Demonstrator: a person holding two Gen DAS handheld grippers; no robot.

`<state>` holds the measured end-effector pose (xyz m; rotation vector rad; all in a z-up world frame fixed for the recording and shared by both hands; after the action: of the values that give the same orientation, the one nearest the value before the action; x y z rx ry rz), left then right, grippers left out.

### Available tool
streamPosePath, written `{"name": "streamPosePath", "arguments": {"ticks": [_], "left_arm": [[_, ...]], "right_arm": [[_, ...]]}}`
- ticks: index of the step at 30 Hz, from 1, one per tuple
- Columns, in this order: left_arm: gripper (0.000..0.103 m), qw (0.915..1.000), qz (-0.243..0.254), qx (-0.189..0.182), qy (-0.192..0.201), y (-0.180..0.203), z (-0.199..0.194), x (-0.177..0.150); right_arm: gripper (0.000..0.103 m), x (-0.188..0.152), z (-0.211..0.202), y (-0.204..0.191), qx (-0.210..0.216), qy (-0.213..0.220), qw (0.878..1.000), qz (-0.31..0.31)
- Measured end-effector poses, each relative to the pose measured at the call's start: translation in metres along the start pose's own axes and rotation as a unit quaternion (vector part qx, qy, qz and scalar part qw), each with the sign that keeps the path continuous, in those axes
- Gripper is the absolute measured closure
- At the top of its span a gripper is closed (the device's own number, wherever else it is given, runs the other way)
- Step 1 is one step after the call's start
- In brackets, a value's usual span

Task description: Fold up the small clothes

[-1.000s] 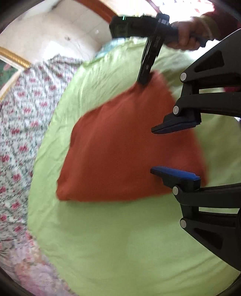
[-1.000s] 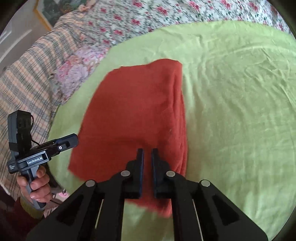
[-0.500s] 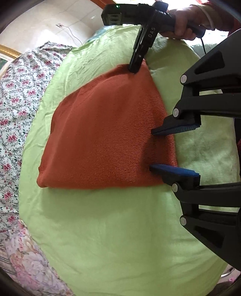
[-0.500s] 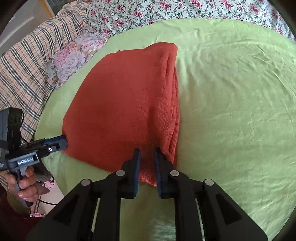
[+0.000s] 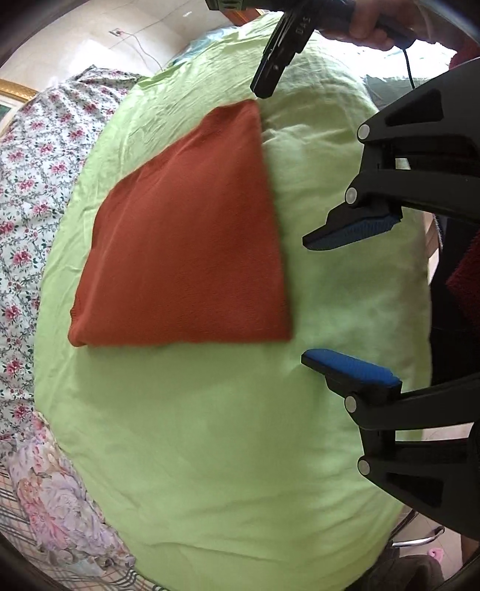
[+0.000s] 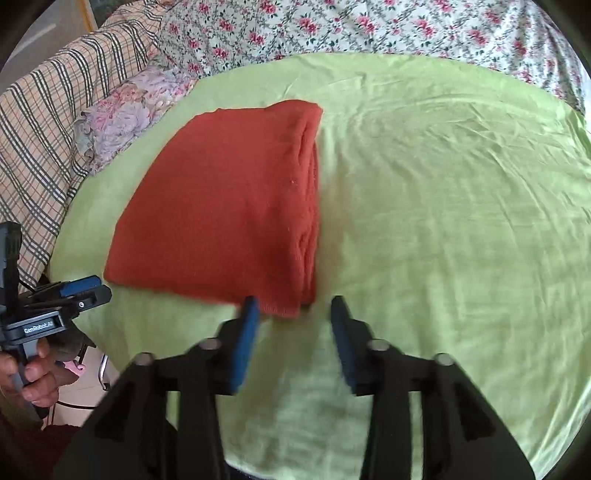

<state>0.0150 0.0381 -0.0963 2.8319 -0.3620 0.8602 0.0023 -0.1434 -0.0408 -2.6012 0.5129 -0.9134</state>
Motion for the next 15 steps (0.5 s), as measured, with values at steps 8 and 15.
{"name": "streamPosePath", "arguments": {"ticks": [8,15], "left_arm": [[0.021,0.9993,0.017,0.033,-0.006,0.007,-0.02,-0.02],[0.02,0.9971,0.013,0.074,-0.013,-0.003,-0.035,-0.037]], "right_arm": [[0.043,-0.026,-0.026,-0.01,0.018,0.012,1.0,0.0],[0.025,-0.047,-0.026,-0.021,0.018,-0.008,1.0,-0.015]]}}
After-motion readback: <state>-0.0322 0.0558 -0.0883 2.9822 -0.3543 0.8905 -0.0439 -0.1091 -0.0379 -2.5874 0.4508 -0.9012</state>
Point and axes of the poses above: each gripper's, at about its wrist camera, not at the fingertips, and z roughly the way its jaws point, y to its right, x to its top, the point moved 4 cm from there along z, roughly the way its jaws point, and after that the axes turned 12 degrees about z, right-handed, at the moved point
